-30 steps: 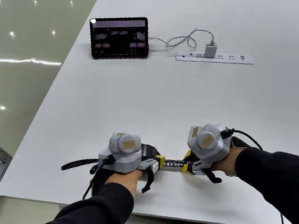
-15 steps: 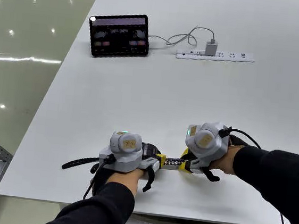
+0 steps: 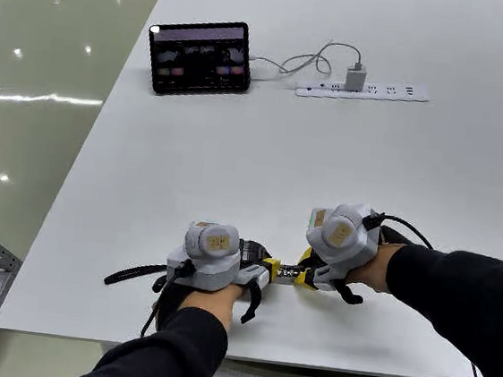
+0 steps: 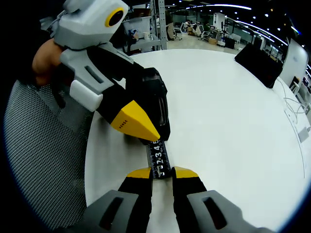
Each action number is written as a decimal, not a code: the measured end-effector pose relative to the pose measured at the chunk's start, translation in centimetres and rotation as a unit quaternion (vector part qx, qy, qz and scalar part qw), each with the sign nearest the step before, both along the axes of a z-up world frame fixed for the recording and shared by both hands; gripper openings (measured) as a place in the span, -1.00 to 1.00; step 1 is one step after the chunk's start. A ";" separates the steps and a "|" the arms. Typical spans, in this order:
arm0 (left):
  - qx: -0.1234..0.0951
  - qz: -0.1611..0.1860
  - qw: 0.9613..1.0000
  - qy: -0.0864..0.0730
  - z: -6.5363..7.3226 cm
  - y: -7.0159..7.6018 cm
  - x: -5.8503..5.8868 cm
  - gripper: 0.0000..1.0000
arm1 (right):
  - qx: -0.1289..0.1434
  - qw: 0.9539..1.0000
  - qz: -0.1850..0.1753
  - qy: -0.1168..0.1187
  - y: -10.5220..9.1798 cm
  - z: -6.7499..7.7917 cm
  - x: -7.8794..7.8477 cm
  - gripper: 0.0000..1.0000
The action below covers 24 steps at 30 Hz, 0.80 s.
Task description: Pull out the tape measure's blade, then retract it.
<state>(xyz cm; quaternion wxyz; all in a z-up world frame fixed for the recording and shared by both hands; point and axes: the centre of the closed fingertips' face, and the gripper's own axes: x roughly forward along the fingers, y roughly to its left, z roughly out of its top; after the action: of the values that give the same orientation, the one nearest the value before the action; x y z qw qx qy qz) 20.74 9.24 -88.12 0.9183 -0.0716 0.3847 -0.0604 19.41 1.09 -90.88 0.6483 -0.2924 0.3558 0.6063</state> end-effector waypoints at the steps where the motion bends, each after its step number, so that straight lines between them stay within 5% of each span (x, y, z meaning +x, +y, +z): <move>1: 0.000 0.000 1.000 0.000 0.0 0.0 0.0 0.21 | 0.001 1.000 0.000 0.000 0.1 0.0 0.0 -0.78; 24: -0.019 0.002 1.000 0.000 0.2 0.1 -0.1 0.21 | 0.021 1.000 0.001 0.001 1.8 0.2 -0.3 -0.77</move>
<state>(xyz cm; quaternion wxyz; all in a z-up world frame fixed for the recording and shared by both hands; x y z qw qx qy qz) 20.62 9.33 -87.96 0.9171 -0.0892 0.3829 -0.0661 19.08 2.88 -90.66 0.6532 -0.2787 0.3431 0.6147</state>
